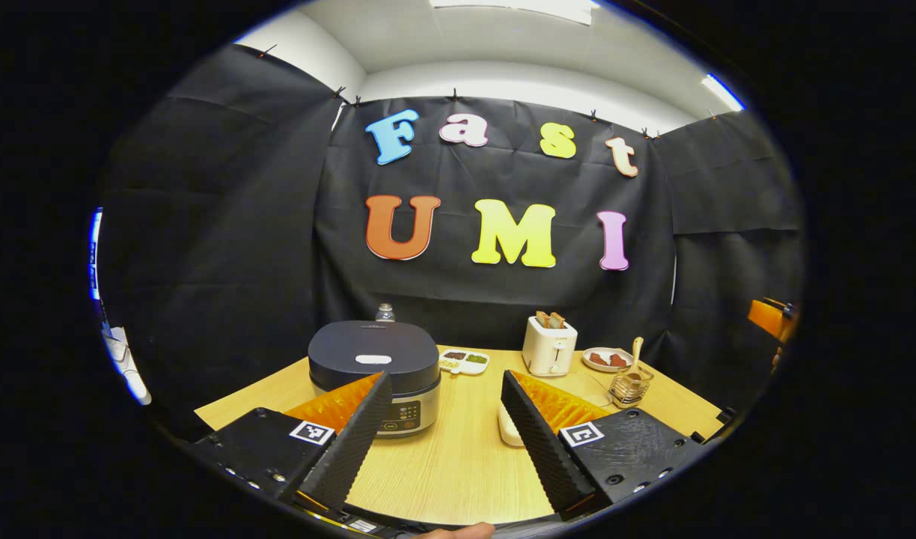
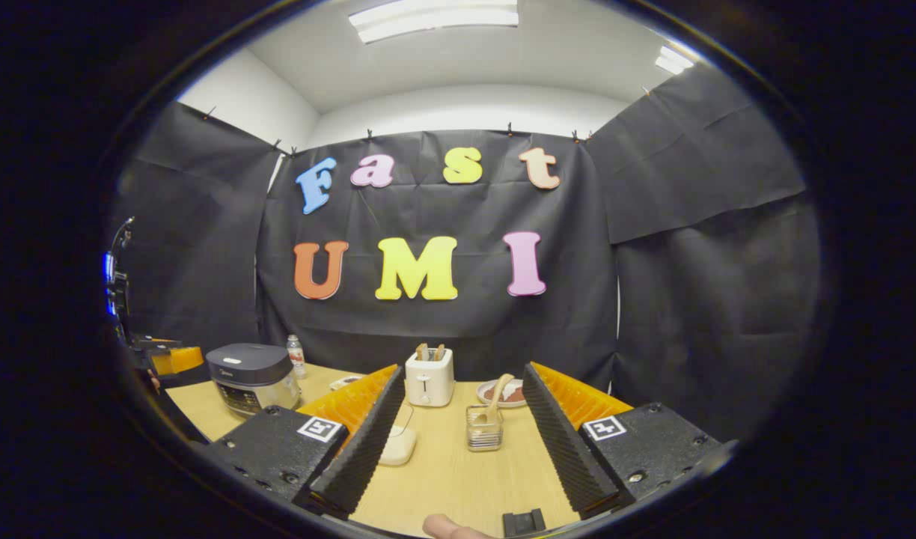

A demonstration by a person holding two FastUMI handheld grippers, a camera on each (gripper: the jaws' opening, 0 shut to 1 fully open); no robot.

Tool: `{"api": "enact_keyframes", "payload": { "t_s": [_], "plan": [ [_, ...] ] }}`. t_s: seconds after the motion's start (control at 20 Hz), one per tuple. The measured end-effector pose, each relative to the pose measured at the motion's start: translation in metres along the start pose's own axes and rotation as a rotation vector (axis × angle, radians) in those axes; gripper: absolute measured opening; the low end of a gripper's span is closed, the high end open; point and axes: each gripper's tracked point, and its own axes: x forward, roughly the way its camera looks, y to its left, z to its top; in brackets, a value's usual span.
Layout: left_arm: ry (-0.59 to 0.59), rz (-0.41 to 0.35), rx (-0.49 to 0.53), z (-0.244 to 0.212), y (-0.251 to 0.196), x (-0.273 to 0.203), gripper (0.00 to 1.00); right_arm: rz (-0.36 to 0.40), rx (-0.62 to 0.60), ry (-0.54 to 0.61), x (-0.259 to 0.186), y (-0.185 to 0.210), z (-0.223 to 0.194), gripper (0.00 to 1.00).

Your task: Close the left gripper, press the button to open the rice cooker; take a wooden spoon from the chopstick holder with the right hand, scoop a spoonful of rice and pour it into the rice cooker, then put the wooden spoon back into the chopstick holder.

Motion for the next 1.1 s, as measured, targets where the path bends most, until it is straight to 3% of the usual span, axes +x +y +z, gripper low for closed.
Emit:
{"api": "enact_keyframes", "payload": {
  "t_s": [0.45,0.8,1.0,1.1],
  "plan": [
    [-0.060,0.006,0.067,0.032,-0.021,-0.028,0.94,-0.031,-0.013,0.004,-0.006,-0.013,0.004,1.00],
    [-0.062,-0.071,0.075,0.038,-0.056,-0.030,0.94,-0.047,-0.006,0.017,-0.009,-0.020,0.001,0.98],
    [-0.065,0.034,0.205,0.035,-0.040,-0.029,0.96,-0.057,0.002,0.024,-0.010,-0.025,-0.003,1.00],
    [-0.053,0.047,0.224,0.028,-0.045,-0.023,0.96,-0.059,-0.002,0.029,-0.009,-0.027,-0.004,1.00]
  ]
}}
